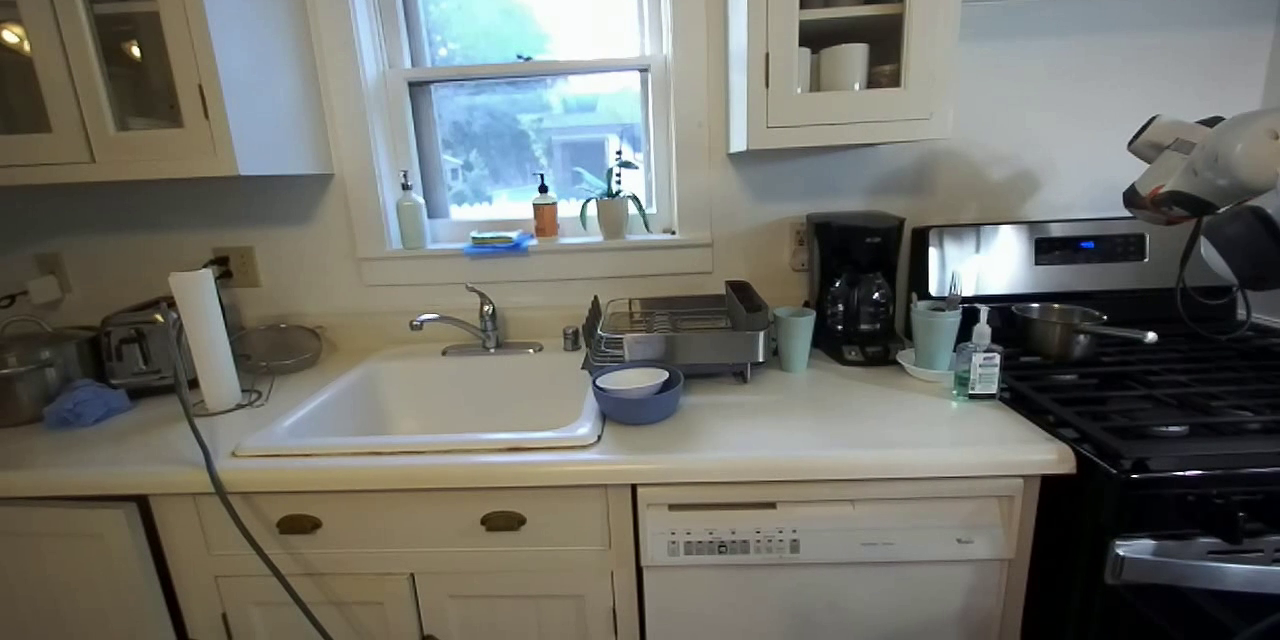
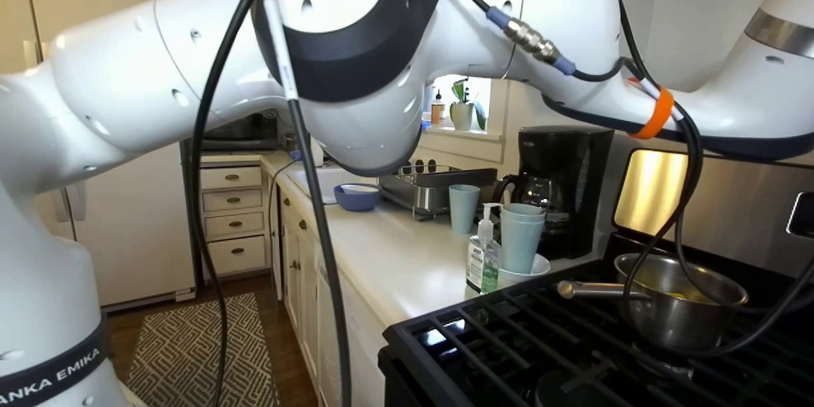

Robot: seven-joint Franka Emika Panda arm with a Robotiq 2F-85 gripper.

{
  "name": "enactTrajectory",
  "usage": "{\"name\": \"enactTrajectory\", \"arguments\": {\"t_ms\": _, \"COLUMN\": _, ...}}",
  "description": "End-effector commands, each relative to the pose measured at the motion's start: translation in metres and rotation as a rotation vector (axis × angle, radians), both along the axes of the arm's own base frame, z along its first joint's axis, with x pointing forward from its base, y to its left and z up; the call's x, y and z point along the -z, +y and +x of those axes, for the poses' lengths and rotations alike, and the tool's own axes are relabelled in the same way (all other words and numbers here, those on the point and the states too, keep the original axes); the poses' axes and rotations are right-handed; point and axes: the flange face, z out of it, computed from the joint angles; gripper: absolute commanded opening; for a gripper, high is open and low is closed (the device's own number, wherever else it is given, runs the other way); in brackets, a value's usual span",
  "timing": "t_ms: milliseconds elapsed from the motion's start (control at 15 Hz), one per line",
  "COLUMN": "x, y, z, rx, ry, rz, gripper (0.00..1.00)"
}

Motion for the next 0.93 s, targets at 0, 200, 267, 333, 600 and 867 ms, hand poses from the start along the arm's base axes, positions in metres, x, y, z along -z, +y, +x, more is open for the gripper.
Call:
{"name": "enactTrajectory", "arguments": {"t_ms": 0, "x": 0.003, "y": 0.002, "z": -0.003, "rx": 0.004, "ry": 0.02, "rz": 0.047, "gripper": 0.07}}
{"name": "enactTrajectory", "arguments": {"t_ms": 200, "x": 0.007, "y": 0.004, "z": -0.005, "rx": 0.002, "ry": 0.043, "rz": 0.109, "gripper": 0.07}}
{"name": "enactTrajectory", "arguments": {"t_ms": 267, "x": 0.007, "y": 0.004, "z": -0.005, "rx": 0.0, "ry": 0.044, "rz": 0.113, "gripper": 0.07}}
{"name": "enactTrajectory", "arguments": {"t_ms": 333, "x": 0.007, "y": 0.004, "z": -0.005, "rx": -0.001, "ry": 0.045, "rz": 0.114, "gripper": 0.07}}
{"name": "enactTrajectory", "arguments": {"t_ms": 600, "x": 0.017, "y": 0.002, "z": -0.001, "rx": -0.044, "ry": 0.016, "rz": 0.154, "gripper": 0.02}}
{"name": "enactTrajectory", "arguments": {"t_ms": 867, "x": 0.032, "y": 0.0, "z": -0.002, "rx": -0.06, "ry": -0.011, "rz": 0.199, "gripper": 0.02}}
